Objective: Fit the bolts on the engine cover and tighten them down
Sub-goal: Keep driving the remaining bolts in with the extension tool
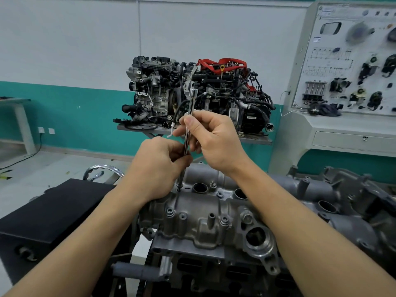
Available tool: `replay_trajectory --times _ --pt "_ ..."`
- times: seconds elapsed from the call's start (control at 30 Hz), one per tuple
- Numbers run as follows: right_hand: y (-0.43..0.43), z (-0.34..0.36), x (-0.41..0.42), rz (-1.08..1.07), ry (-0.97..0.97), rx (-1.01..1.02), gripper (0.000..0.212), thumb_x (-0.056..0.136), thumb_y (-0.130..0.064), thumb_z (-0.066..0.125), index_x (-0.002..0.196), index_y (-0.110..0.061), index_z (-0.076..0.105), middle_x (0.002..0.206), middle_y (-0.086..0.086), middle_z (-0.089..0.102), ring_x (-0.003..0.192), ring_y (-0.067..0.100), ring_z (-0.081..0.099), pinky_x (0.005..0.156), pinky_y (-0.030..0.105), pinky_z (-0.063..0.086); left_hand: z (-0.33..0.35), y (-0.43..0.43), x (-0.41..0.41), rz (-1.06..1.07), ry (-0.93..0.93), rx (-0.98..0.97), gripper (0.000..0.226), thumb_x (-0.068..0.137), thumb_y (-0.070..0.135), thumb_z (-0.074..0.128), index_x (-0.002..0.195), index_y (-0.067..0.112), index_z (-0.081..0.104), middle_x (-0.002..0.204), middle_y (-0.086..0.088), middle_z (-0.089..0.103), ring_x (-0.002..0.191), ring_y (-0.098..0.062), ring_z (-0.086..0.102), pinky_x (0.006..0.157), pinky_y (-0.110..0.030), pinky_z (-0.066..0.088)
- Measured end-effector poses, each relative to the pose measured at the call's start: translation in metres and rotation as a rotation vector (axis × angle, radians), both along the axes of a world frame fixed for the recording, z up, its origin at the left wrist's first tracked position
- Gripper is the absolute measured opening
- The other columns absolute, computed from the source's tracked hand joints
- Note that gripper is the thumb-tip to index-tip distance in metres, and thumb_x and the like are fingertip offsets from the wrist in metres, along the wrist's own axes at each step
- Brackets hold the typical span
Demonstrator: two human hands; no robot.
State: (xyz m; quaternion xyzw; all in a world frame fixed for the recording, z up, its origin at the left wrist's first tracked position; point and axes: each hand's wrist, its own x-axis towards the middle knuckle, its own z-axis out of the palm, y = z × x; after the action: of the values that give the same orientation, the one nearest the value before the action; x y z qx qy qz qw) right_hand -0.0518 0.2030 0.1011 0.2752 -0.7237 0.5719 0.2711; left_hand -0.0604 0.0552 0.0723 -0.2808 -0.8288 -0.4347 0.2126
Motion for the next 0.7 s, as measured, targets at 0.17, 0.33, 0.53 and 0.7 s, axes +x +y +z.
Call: replay_trajectory --times 0.17,0.33,0.53,0.7 --pt "-0.001 0.001 0.001 0.014 -0.019 -0.005 0.021 0.102 -0.011 0.052 0.087 -0.010 0.067 0.075 -0.002 0.073 0.047 0.009 0.052 0.047 0.017 0.043 0.000 -0.002 -0.003 -0.011 -0.038 0.000 0.012 0.088 0.018 0.075 0.076 0.017 0.077 0.060 0.012 0.069 0.050 0.003 0.056 0.052 -0.009 0.041" --pt "-0.003 0.002 0.002 0.007 -0.011 -0.003 0.021 0.101 -0.011 0.053 0.087 -0.010 0.068 0.075 -0.003 0.074 0.046 0.010 0.053 0.047 0.017 0.044 -0.003 -0.002 -0.004 -0.076 -0.110 0.069 0.014 0.090 0.016 0.072 0.077 0.018 0.076 0.064 0.007 0.073 0.048 0.000 0.056 0.051 -0.012 0.043" --pt "-0.005 0.001 0.002 -0.007 -0.011 -0.021 0.020 0.102 -0.007 0.051 0.090 -0.011 0.067 0.078 0.000 0.074 0.046 0.009 0.052 0.047 0.017 0.044 -0.008 -0.001 -0.005 -0.123 -0.146 0.171 0.011 0.091 0.010 0.072 0.083 0.014 0.078 0.068 0.008 0.075 0.052 0.004 0.063 0.053 -0.010 0.045" --pt "-0.006 0.002 0.002 -0.003 -0.049 -0.013 0.016 0.103 -0.004 0.048 0.101 -0.002 0.064 0.085 0.011 0.072 0.048 0.009 0.050 0.049 0.016 0.043 -0.010 -0.002 -0.005 -0.108 -0.110 0.194 0.014 0.089 0.011 0.073 0.082 0.020 0.079 0.069 0.002 0.076 0.057 -0.002 0.063 0.058 -0.022 0.052"
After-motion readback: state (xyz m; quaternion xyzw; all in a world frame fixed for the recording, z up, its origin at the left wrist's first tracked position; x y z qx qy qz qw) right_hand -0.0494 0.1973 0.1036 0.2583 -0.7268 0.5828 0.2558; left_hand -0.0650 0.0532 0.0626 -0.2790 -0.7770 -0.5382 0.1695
